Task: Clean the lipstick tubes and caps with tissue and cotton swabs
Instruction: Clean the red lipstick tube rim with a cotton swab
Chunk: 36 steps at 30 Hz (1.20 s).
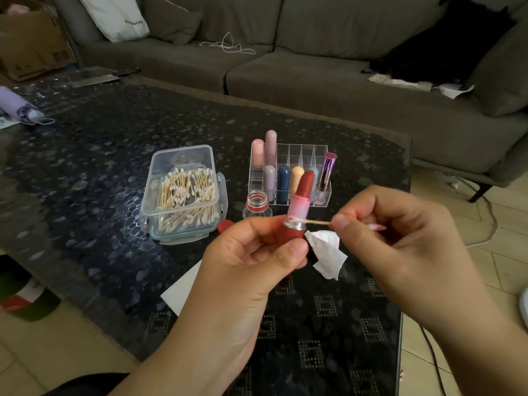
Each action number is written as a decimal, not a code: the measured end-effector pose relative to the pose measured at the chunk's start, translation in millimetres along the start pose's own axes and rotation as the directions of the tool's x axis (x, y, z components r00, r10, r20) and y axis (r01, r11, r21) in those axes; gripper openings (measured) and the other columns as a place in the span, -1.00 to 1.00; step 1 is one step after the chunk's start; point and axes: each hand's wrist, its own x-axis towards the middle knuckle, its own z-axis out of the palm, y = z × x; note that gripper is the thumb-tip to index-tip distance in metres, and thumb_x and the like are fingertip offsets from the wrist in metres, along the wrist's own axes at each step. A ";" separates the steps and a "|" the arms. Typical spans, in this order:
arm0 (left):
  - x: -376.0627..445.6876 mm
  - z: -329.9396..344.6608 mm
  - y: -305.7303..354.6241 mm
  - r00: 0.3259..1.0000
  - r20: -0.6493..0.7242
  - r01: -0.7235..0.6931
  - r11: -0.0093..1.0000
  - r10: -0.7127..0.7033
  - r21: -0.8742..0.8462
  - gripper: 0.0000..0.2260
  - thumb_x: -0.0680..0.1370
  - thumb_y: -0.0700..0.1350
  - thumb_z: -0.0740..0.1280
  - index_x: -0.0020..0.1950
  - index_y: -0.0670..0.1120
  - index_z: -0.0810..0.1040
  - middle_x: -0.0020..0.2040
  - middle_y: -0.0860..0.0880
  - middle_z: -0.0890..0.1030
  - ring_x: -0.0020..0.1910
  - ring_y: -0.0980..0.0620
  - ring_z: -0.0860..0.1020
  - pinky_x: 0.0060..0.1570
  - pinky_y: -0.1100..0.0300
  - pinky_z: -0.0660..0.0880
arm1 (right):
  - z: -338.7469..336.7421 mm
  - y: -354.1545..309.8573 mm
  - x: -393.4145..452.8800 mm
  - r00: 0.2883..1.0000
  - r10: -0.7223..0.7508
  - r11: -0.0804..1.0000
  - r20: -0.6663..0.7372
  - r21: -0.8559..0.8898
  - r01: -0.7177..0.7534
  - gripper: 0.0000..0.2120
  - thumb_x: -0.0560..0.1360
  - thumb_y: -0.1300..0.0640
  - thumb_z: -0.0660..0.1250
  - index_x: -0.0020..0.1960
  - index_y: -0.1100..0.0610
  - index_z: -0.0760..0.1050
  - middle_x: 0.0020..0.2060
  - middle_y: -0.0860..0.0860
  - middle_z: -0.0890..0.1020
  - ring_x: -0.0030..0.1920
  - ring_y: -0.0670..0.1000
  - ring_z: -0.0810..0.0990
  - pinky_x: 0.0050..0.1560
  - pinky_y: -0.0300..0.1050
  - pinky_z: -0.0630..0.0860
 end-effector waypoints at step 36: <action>1.1 1.7 -3.9 0.991 0.084 0.113 0.982 -0.101 -0.149 -0.76 0.36 -0.18 0.28 -0.06 -0.23 0.63 -0.29 -0.12 0.62 -0.42 0.03 0.58 -0.44 0.30 0.51 | 1.7 4.0 1.7 0.993 0.076 0.997 -0.094 0.006 -0.076 -0.91 0.43 0.03 0.33 -0.20 0.02 0.55 -0.49 -0.10 0.41 -0.49 -0.19 0.34 -0.44 -0.46 0.25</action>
